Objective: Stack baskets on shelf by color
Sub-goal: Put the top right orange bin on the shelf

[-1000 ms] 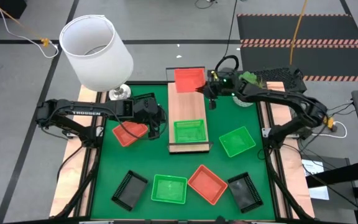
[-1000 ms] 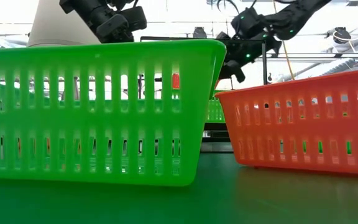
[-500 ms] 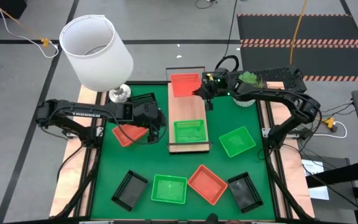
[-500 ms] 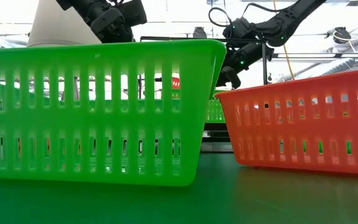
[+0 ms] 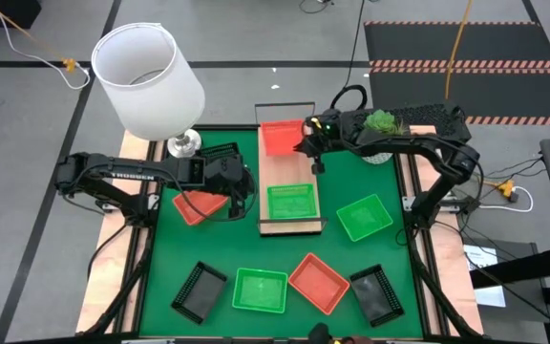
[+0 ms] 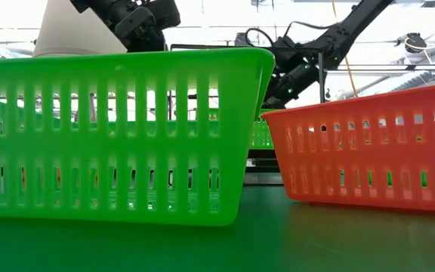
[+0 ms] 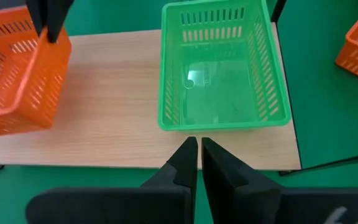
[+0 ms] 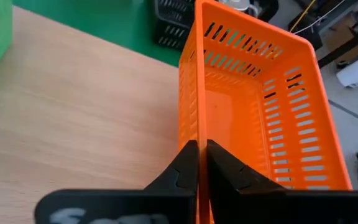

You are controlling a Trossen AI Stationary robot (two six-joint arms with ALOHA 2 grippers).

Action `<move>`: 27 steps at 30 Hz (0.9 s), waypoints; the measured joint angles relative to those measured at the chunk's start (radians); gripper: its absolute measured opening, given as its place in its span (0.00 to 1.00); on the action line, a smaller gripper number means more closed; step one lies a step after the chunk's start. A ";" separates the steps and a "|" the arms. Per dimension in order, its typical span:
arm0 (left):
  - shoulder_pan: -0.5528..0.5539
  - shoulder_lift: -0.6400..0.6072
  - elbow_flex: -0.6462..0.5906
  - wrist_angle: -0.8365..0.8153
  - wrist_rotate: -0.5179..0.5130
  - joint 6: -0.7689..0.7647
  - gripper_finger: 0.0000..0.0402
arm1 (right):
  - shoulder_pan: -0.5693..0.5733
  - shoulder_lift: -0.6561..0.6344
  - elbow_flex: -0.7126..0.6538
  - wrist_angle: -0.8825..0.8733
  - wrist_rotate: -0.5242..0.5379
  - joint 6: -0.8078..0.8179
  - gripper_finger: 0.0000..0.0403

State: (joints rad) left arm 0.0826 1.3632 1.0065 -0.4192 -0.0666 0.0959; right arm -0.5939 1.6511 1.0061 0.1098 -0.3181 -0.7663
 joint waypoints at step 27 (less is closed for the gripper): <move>0.000 0.000 0.000 0.003 0.000 0.014 0.06 | -0.009 0.034 -0.001 0.036 0.078 0.025 0.03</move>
State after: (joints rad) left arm 0.0826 1.3632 1.0065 -0.4165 -0.0666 0.1097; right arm -0.6025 1.6855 1.0050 0.1455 -0.2398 -0.7414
